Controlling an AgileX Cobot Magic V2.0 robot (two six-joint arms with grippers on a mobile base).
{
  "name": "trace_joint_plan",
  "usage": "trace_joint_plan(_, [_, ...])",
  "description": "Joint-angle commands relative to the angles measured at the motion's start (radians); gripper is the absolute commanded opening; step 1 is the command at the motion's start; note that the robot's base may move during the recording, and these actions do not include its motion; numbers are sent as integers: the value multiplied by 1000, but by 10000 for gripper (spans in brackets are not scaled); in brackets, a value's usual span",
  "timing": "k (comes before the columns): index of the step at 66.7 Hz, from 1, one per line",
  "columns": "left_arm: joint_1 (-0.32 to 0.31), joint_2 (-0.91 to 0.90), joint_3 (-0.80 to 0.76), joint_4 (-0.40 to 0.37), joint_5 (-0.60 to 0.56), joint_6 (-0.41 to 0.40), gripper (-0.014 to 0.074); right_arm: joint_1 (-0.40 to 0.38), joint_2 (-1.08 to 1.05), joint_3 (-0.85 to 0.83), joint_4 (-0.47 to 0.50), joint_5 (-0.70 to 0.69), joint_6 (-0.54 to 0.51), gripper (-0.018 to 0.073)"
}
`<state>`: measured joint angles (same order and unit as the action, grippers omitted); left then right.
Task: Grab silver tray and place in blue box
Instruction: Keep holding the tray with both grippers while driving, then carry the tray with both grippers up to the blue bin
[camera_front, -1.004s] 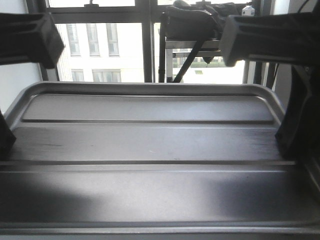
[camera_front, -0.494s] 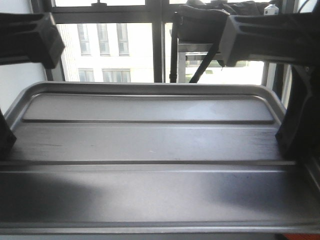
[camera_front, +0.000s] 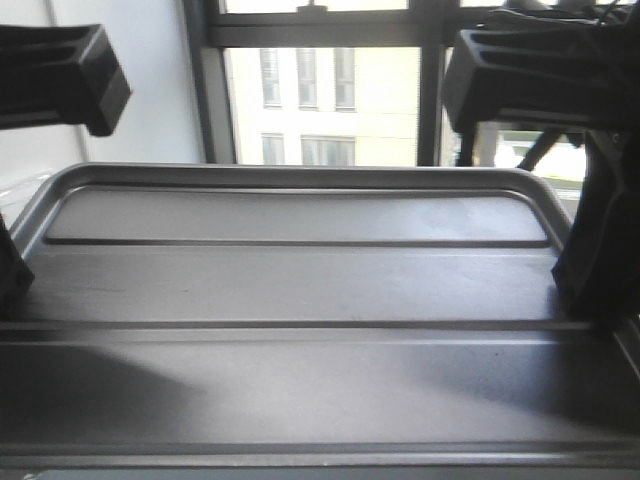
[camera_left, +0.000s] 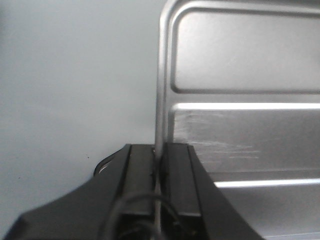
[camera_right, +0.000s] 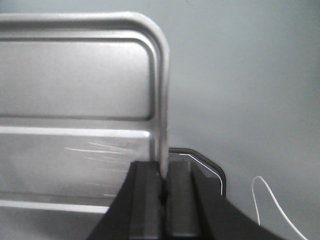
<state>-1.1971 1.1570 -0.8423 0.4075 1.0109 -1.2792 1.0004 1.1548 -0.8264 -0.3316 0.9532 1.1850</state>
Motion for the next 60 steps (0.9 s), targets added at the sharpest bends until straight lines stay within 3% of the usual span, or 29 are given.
trace_joint_plan(1, [-9,-23,-28,32,-19,-11,-6,3,-21,-28,-37,-30,-3,54])
trace_joint_plan(60, [-9,-23,-28,32,-19,-11,-6,3,-21,-28,-37,-30,-3,54])
